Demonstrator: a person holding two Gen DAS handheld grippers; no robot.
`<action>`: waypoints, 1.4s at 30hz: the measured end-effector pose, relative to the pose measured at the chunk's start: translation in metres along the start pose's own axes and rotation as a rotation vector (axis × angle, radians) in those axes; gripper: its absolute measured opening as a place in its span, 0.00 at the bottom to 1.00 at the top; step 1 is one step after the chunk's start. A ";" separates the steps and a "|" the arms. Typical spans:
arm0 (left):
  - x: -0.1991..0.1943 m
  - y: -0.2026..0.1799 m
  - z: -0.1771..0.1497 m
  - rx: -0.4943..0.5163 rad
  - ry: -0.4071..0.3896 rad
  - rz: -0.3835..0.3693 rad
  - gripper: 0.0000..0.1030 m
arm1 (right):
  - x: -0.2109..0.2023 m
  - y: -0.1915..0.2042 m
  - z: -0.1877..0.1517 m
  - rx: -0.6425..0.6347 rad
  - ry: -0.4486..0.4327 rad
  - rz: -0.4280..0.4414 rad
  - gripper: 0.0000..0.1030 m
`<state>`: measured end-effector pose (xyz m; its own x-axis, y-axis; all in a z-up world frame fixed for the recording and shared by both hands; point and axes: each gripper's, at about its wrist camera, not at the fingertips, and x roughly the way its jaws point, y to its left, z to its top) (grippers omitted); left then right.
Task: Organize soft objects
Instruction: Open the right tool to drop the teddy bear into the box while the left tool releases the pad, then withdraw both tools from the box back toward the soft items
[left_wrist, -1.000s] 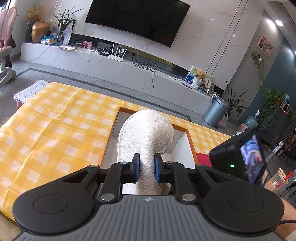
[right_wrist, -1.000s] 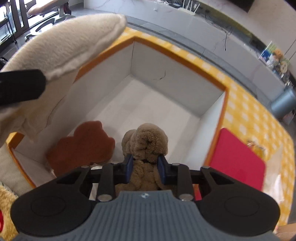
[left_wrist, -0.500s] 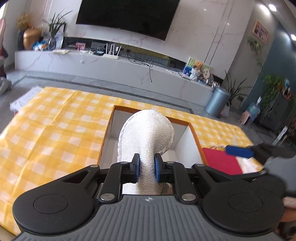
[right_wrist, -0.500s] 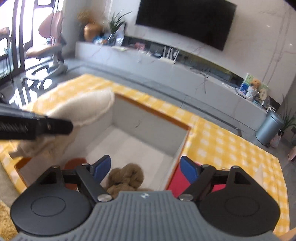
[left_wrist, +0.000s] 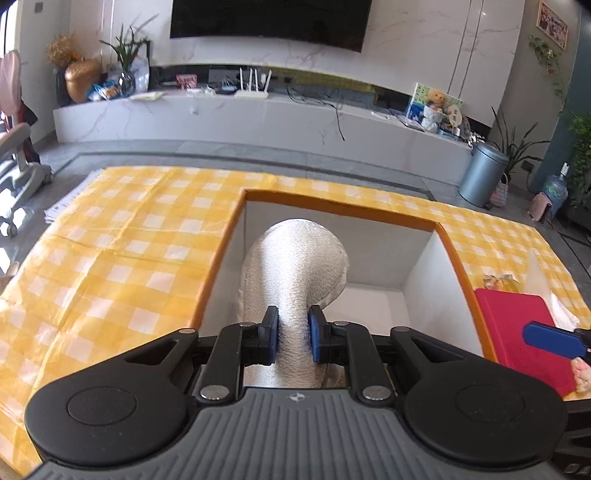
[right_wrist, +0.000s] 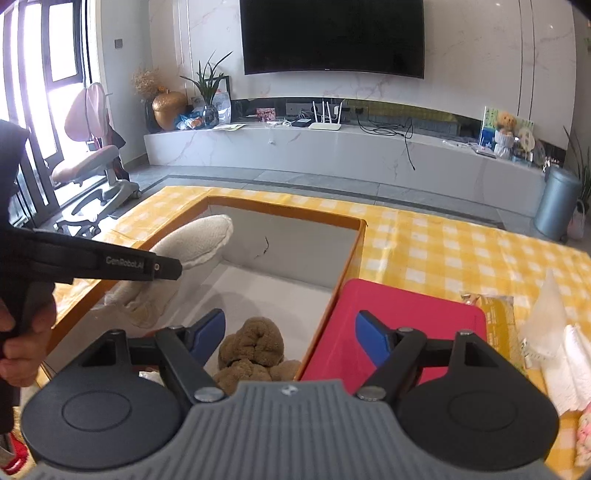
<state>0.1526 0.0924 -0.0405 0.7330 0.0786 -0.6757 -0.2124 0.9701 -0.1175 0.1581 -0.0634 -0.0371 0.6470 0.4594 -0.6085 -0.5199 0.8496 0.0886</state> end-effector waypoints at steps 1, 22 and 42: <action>-0.001 0.000 -0.001 0.008 -0.013 0.002 0.39 | 0.000 -0.001 0.001 0.009 0.001 0.007 0.74; -0.065 0.021 0.014 -0.191 -0.131 -0.119 0.92 | -0.033 -0.011 0.006 0.127 -0.022 0.074 0.74; -0.121 -0.075 0.001 0.018 -0.253 -0.104 0.96 | -0.127 -0.062 0.013 0.148 -0.121 -0.078 0.78</action>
<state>0.0805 0.0108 0.0505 0.8891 0.0309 -0.4567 -0.1177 0.9796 -0.1627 0.1150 -0.1712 0.0450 0.7494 0.4107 -0.5194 -0.3837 0.9086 0.1649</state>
